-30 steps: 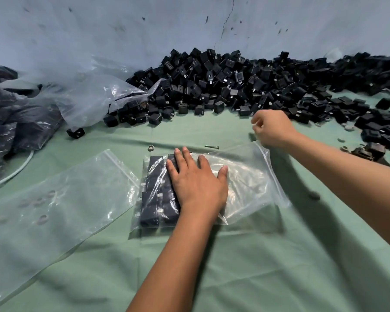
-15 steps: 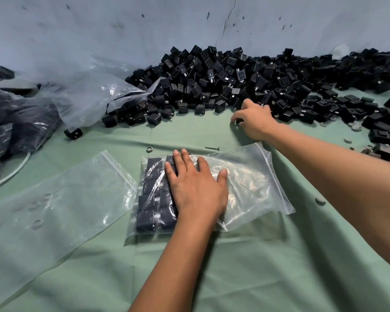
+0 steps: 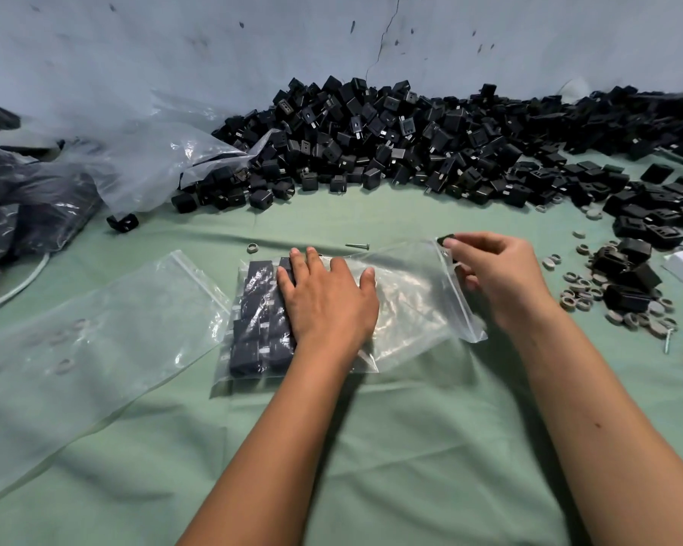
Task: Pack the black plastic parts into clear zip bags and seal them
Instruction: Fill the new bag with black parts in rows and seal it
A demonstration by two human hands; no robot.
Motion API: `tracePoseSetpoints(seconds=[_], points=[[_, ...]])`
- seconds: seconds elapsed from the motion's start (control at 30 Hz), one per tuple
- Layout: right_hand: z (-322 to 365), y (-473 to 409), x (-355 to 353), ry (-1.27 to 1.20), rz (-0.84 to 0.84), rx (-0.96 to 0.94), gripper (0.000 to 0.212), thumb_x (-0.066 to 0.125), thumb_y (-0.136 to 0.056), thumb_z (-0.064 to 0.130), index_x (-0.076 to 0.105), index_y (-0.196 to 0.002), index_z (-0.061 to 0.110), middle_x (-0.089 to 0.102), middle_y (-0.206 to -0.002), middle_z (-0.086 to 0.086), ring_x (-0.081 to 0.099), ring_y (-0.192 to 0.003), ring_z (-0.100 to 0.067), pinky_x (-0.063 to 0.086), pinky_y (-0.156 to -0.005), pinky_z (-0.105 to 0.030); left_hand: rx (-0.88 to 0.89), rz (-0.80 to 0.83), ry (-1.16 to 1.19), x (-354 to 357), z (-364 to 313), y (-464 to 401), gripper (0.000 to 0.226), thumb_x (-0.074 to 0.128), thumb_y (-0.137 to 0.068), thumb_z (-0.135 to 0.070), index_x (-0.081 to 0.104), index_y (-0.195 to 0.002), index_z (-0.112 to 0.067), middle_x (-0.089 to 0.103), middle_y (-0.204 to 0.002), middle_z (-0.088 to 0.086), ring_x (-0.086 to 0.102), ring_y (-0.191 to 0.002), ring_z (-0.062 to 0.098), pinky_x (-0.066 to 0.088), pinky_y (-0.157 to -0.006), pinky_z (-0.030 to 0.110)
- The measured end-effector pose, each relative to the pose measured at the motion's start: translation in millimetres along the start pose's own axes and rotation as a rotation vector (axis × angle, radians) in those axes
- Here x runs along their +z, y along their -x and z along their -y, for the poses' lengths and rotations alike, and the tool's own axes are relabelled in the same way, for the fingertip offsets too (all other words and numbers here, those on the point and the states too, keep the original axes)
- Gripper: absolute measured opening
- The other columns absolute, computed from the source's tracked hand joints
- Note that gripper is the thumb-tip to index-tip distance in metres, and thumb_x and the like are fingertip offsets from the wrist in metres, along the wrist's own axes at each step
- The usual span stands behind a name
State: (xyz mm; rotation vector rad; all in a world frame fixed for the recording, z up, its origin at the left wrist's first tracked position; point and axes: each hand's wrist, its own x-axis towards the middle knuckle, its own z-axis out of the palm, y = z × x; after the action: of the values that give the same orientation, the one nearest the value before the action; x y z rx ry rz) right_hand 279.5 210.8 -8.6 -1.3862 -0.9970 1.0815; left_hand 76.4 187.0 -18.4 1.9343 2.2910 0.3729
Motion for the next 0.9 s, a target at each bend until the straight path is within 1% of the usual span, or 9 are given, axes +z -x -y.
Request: tracePoseSetpoints(seconds=[0.1, 0.17, 0.23, 0.27, 0.37, 0.43, 0.57, 0.77, 0.9], points=[[-6.7, 13.8, 1.7, 0.045, 0.069, -0.042, 0.024, 0.084, -0.083, 0.008, 0.077, -0.105, 0.005, 0.079, -0.095, -0.013, 0.070, -0.077, -0.024, 0.061, -0.078, -0.043, 0.040, -0.173, 0.113, -5.6, -7.1, 6.9, 0.046, 0.043, -0.104, -0.046, 0.059, -0.133, -0.013, 0.043, -0.155, 0.015, 0.033, -0.147, 0.031, 0.024, -0.124, 0.047], [-13.2, 18.9, 2.1, 0.061, 0.132, -0.088, 0.023, 0.085, -0.080, 0.003, 0.078, -0.102, 0.006, 0.079, -0.096, -0.014, 0.072, -0.079, -0.021, 0.061, -0.076, -0.040, 0.145, -0.365, 0.192, -8.7, -20.9, 14.1, 0.031, 0.052, -0.102, -0.039, 0.066, -0.110, -0.012, 0.062, -0.124, 0.011, 0.056, -0.114, 0.024, 0.049, -0.097, 0.037], [-16.8, 22.1, 2.5, 0.108, 0.238, -0.162, 0.019, 0.083, -0.081, 0.000, 0.079, -0.097, 0.009, 0.079, -0.093, -0.012, 0.071, -0.078, -0.019, 0.060, -0.074, -0.036, 0.239, -0.408, 0.331, -13.4, -41.6, 21.9, 0.031, 0.053, -0.100, -0.042, 0.063, -0.091, -0.014, 0.061, -0.093, 0.005, 0.055, -0.079, 0.018, 0.048, -0.067, 0.030], [-17.0, 23.3, 3.5, 0.127, 0.293, -0.203, 0.018, 0.081, -0.082, -0.003, 0.080, -0.093, 0.011, 0.079, -0.090, -0.010, 0.071, -0.077, -0.017, 0.060, -0.070, -0.033, 0.267, -0.378, 0.383, -14.0, -51.5, 24.2, 0.035, 0.052, -0.100, -0.047, 0.060, -0.087, -0.016, 0.060, -0.085, 0.004, 0.054, -0.071, 0.019, 0.043, -0.060, 0.032], [-17.9, 24.2, 7.1, 0.166, 0.367, -0.302, 0.029, 0.071, -0.077, -0.012, 0.069, -0.066, 0.015, 0.069, -0.066, 0.005, 0.060, -0.063, -0.005, 0.049, -0.055, -0.021, 0.298, -0.272, 0.387, -7.3, -66.9, 25.2, 0.041, 0.054, -0.096, -0.056, 0.059, -0.087, -0.016, 0.067, -0.083, 0.008, 0.059, -0.070, 0.028, 0.041, -0.059, 0.034], [-19.9, 23.9, 8.9, 0.204, 0.388, -0.329, 0.025, 0.065, -0.070, -0.007, 0.059, -0.060, 0.015, 0.059, -0.059, 0.007, 0.052, -0.060, -0.004, 0.042, -0.053, -0.019, 0.297, -0.247, 0.400, 3.1, -65.0, 23.9, 0.032, 0.058, -0.096, -0.045, 0.059, -0.091, -0.013, 0.069, -0.089, 0.012, 0.064, -0.078, 0.034, 0.045, -0.064, 0.039], [-24.4, 21.1, 10.2, 0.264, 0.419, -0.345, 0.020, 0.064, -0.075, -0.012, 0.065, -0.069, 0.007, 0.062, -0.065, 0.000, 0.054, -0.065, -0.007, 0.044, -0.056, -0.023, 0.322, -0.262, 0.550, 9.9, -57.3, 22.9, 0.024, 0.062, -0.094, -0.027, 0.048, -0.078, -0.015, 0.065, -0.078, 0.012, 0.059, -0.069, 0.036, 0.046, -0.060, 0.041], [-7.8, 21.3, 20.4, 0.377, 0.583, -0.361, 0.009, 0.063, -0.073, 0.006, 0.062, -0.072, 0.015, 0.061, -0.065, 0.012, 0.055, -0.065, 0.003, 0.049, -0.057, -0.025, 0.422, -0.392, 0.746, -0.7, -55.3, 27.3, 0.034, 0.068, -0.093, -0.022, 0.042, -0.071, -0.018, 0.043, -0.062, -0.005, 0.045, -0.056, 0.023, 0.030, -0.055, 0.034], [15.5, 17.3, 28.2, 0.403, 0.738, -0.254, 0.017, 0.057, -0.079, 0.001, 0.055, -0.074, 0.018, 0.063, -0.062, 0.018, 0.056, -0.060, 0.009, 0.047, -0.056, -0.012, 0.424, -0.416, 0.799, -4.0, -52.1, 26.6, 0.035, 0.069, -0.093, -0.022, 0.044, -0.069, -0.017, 0.045, -0.061, -0.005, 0.045, -0.055, 0.020, 0.030, -0.055, 0.033]])
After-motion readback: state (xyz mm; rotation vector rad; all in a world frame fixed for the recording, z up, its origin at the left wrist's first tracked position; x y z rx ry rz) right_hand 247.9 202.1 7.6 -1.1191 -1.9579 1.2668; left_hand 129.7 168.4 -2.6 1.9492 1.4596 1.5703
